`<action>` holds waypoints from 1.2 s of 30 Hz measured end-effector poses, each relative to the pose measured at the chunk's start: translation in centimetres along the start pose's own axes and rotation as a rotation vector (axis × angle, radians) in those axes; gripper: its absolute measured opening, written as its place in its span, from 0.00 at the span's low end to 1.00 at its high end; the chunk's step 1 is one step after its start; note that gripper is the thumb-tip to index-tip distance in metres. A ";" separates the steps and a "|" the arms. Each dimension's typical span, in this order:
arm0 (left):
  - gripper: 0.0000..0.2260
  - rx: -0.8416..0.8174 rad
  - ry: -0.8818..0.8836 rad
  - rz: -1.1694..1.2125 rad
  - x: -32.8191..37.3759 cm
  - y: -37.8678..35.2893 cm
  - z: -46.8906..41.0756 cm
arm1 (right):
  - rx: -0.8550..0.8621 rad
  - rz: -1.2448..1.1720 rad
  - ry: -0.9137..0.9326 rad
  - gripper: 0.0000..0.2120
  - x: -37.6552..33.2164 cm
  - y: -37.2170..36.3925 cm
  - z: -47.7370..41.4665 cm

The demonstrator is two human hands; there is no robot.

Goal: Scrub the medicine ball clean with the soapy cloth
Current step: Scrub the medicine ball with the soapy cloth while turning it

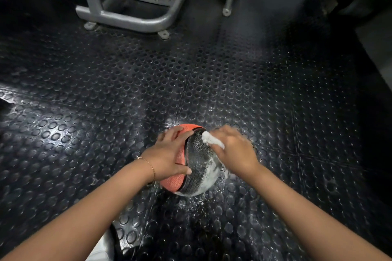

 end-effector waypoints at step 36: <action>0.48 -0.101 0.103 -0.177 1.7 0.7 -1.2 | -0.007 -0.167 -0.037 0.14 2.0 -1.5 1.6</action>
Point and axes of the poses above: each hand's wrist, its own z-axis away from the middle knuckle, its own y-axis out of the back of the hand, x = y × z, the point moved 2 cm from there along -z, towards the middle knuckle, and after that the axes turned 2 degrees about -y, right-handed, at the moved point
